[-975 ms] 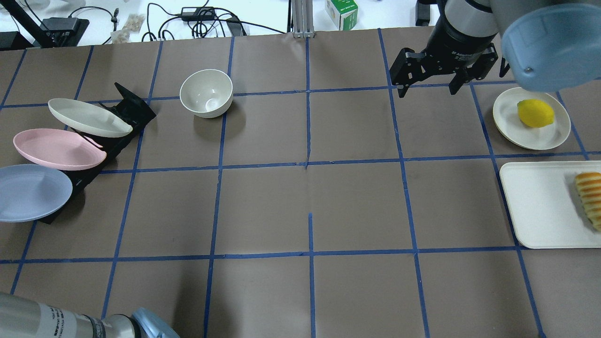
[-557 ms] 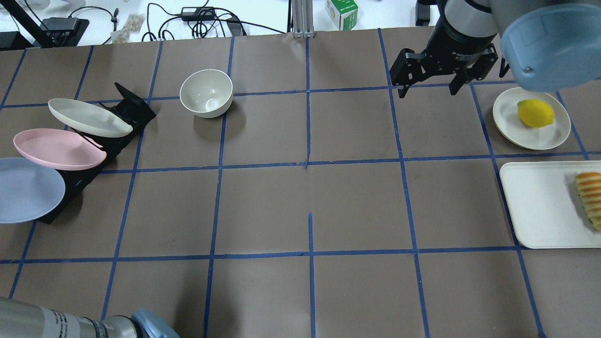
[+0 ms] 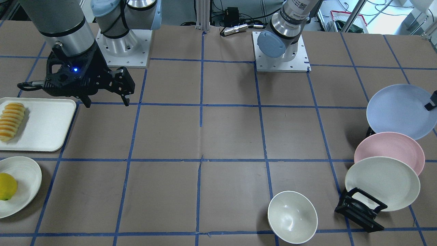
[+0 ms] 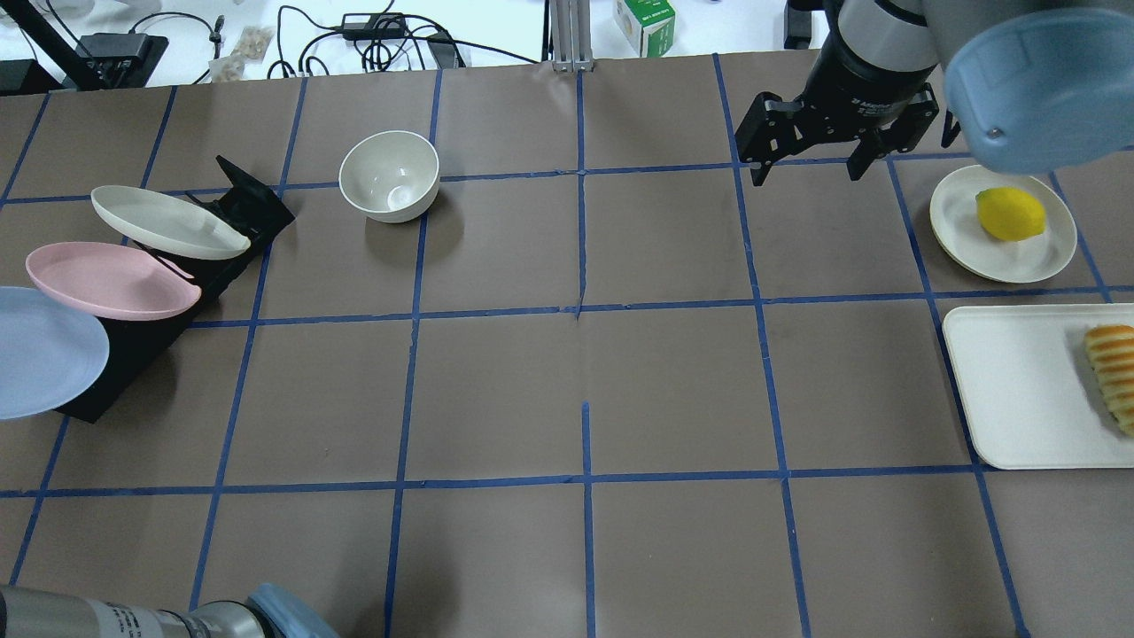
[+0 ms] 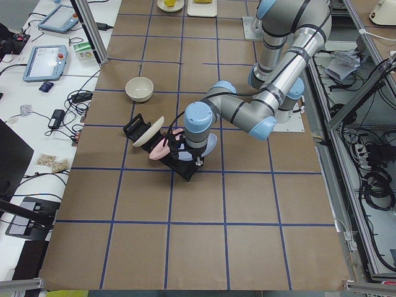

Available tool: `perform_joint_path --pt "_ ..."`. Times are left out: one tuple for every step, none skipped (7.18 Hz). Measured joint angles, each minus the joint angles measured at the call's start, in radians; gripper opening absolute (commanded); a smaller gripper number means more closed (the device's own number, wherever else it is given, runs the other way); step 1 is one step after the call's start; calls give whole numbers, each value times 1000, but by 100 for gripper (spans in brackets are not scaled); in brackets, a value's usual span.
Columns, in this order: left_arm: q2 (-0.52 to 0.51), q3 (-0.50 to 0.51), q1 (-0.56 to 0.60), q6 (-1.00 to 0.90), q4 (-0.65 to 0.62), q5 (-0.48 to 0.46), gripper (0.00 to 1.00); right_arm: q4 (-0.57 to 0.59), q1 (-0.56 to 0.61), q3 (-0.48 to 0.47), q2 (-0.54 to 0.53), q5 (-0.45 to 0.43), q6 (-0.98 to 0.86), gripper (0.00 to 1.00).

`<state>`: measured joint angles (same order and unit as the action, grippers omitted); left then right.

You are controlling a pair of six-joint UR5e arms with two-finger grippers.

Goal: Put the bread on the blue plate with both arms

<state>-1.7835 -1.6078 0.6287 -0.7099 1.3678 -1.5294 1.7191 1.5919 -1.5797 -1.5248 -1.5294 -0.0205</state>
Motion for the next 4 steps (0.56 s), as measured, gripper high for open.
perform_joint_path --pt "39 6 2 5 72 10 0 0 -1 1 0 0 -3 100" --pt "68 4 18 29 124 28 0 1 -2 1 0 -2 -6 100" --pt "88 -1 65 89 153 45 0 1 -7 1 1 -7 -8 100" --pt "100 -6 143 182 165 53 0 -6 -26 0 1 -13 -16 100"
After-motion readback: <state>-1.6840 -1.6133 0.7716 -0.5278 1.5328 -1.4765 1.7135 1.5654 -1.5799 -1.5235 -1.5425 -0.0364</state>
